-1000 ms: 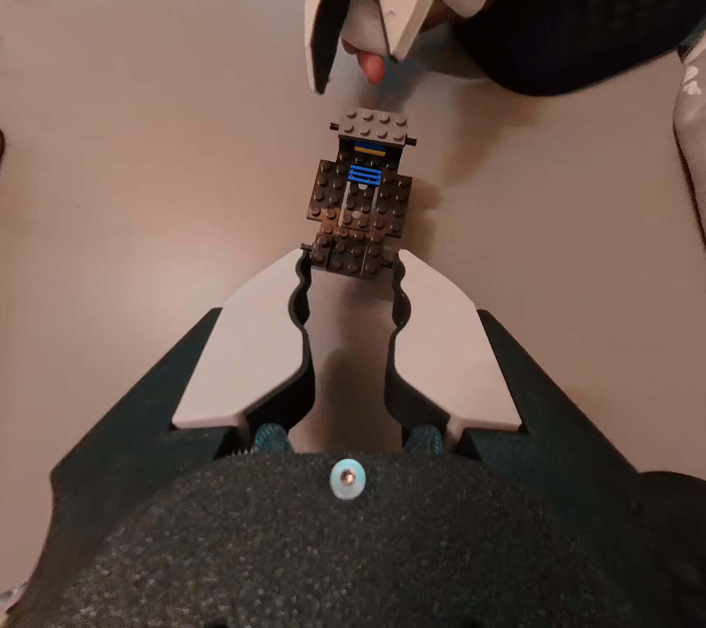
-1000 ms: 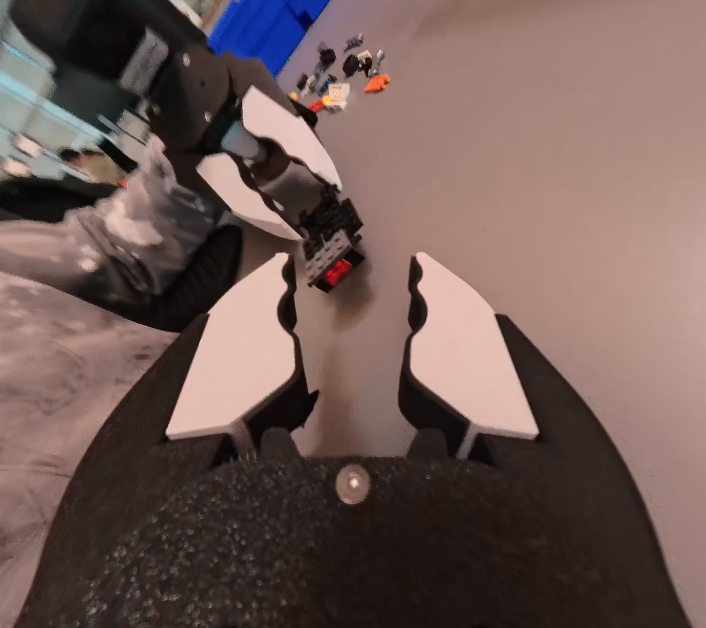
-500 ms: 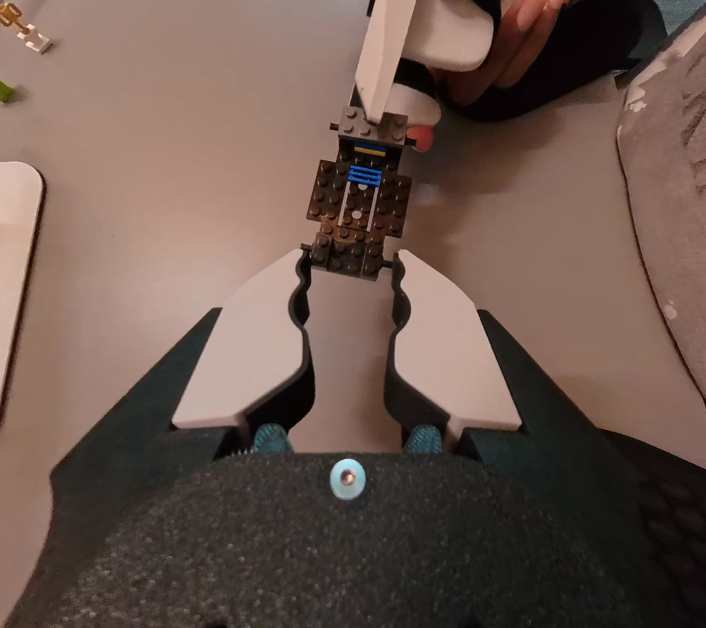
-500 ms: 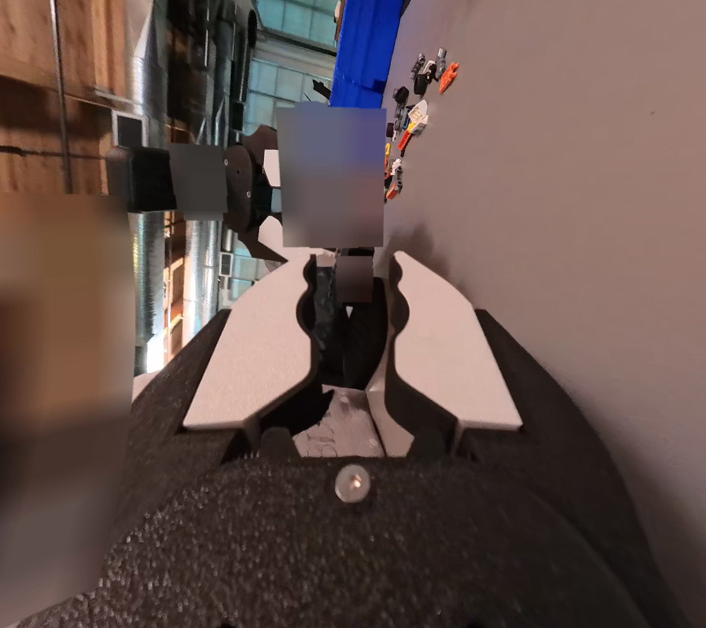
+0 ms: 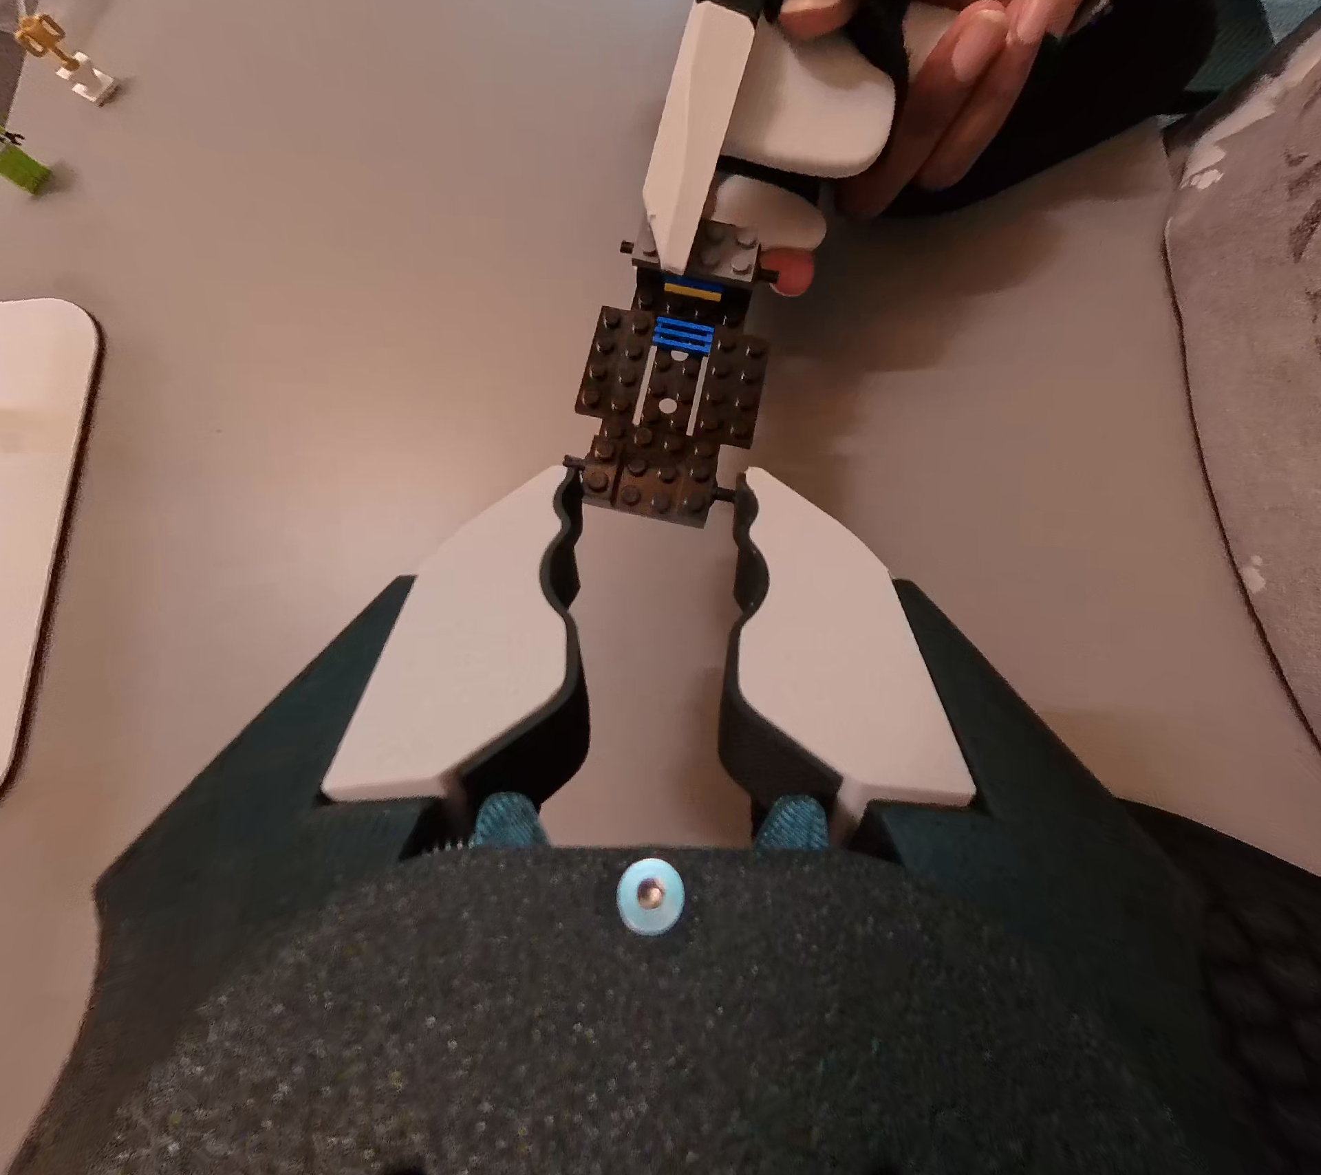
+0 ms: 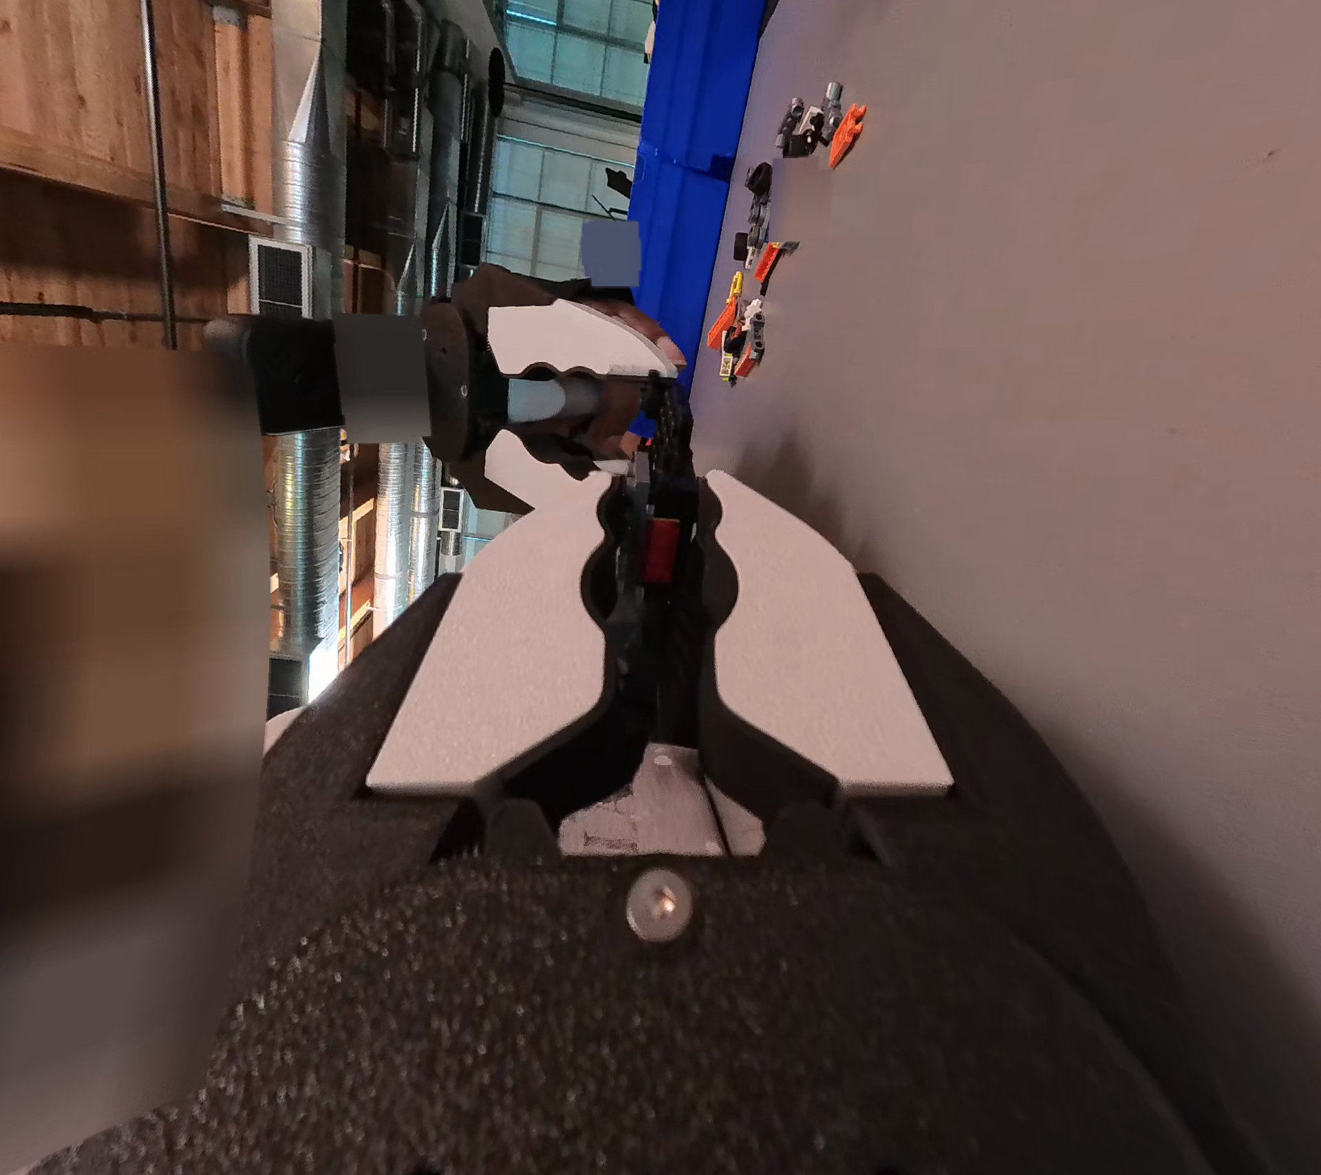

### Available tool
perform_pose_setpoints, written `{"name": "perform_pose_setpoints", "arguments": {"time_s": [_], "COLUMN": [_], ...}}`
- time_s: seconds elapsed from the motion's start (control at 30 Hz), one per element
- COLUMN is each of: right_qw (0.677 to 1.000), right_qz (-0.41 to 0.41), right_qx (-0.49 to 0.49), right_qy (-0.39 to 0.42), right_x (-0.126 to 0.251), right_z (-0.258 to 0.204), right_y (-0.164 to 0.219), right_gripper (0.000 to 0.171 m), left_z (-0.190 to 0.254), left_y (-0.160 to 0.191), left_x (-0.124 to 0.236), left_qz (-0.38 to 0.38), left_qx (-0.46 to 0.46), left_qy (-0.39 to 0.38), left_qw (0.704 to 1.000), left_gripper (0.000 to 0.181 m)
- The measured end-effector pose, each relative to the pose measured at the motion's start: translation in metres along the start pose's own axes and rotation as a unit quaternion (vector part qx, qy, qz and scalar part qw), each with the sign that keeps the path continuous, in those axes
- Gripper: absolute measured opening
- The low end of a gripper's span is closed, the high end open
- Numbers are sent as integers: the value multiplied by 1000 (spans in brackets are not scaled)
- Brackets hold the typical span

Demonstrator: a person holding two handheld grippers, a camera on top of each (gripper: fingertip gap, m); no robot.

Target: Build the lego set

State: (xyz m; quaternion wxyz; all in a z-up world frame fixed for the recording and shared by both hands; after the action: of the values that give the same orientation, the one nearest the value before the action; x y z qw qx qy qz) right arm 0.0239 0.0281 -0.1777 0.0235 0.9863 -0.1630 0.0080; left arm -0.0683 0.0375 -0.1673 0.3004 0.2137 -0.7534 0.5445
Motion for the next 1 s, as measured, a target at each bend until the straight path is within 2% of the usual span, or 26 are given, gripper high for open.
{"name": "perform_pose_setpoints", "arguments": {"time_s": [0.67,1.0], "right_qw": [995,994], "right_qz": [-76,-56], "right_qx": [29,43], "right_qy": [-53,-79], "right_x": [4,9], "right_z": [-6,-13], "right_y": [20,23], "right_gripper": [19,19], "left_z": [13,19], "left_y": [-16,-27], "left_x": [14,17], "left_qz": [14,23], "left_qx": [-32,-32], "left_qy": [-8,-50], "left_qw": [999,998], "left_gripper": [40,40]}}
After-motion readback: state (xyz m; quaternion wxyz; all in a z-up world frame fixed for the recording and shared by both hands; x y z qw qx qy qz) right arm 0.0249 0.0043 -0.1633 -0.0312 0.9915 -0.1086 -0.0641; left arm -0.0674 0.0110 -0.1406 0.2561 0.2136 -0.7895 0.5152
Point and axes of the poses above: each gripper's, where its closed fingertips meet, x back along the fingers, y out of its underside, z = x × y across the jaws, the point moved 3 cm from there along x, back along the fingers, and after that the axes turned 14 degrees about -x, right-handed, at the moved point
